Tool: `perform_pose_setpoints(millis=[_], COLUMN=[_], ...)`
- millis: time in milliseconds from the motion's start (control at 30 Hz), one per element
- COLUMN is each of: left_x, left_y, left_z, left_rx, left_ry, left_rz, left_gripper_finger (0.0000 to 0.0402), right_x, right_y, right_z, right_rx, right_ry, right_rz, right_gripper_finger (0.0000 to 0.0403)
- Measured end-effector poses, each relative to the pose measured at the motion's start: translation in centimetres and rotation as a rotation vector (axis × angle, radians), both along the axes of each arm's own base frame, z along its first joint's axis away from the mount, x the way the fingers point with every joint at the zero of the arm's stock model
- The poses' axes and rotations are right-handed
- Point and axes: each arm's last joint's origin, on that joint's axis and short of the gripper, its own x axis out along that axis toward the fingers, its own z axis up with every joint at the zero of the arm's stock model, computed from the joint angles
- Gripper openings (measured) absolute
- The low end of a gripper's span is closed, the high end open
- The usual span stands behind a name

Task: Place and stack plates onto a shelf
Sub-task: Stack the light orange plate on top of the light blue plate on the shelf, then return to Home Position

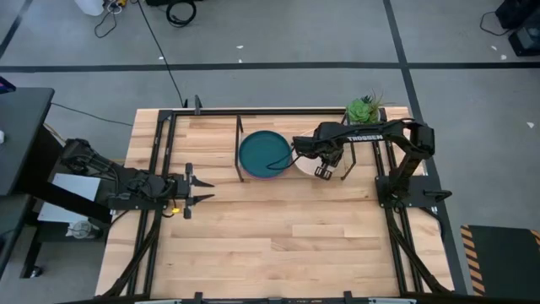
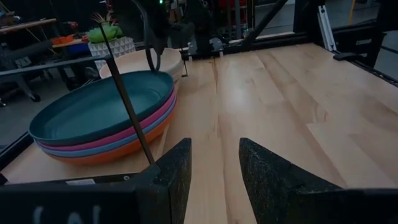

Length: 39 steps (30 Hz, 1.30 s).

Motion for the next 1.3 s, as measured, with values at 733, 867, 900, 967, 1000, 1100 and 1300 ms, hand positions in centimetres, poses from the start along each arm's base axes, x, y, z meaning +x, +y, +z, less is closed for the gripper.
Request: perform_pose_setpoints(millis=[733, 867, 900, 967, 1000, 1100, 1300], left_x=[0.0, 0.0, 0.0, 0.0, 0.0, 0.0, 0.0], left_y=[0.0, 0.0, 0.0, 0.0, 0.0, 0.0, 0.0], left_z=[-0.1, -0.1, -0.1, -0.1, -0.1, -0.2, -0.2], left_rx=[0.0, 0.016, 0.016, 0.016, 0.016, 0.011, -0.004], left_ry=[0.01, 0.014, 0.014, 0.014, 0.015, 0.015, 0.014], left_rz=[0.001, -0.002, -0.002, -0.002, -0.002, -0.001, 0.004], left_gripper_finger=[0.0142, 0.0142, 0.0142, 0.0142, 0.0142, 0.0142, 0.0142], right_x=[0.2, -0.3, -0.6, -1.5, -2.1, -4.0, -6.9], right_y=[0.6, 2.1, 2.6, 3.5, 4.0, 5.2, 7.7], right_z=[2.9, 5.2, 5.6, 6.5, 6.7, 7.0, 6.1], right_rx=[-0.047, -0.138, -0.161, -0.205, -0.221, -0.247, -0.19], right_ry=[-0.12, -0.348, -0.409, -0.522, -0.573, -0.712, -1.049], right_rz=[0.001, 0.057, 0.075, 0.105, 0.116, 0.141, 0.223], right_gripper_finger=[0.0016, 0.0016, 0.0016, 0.0016, 0.0016, 0.0016, 0.0016])
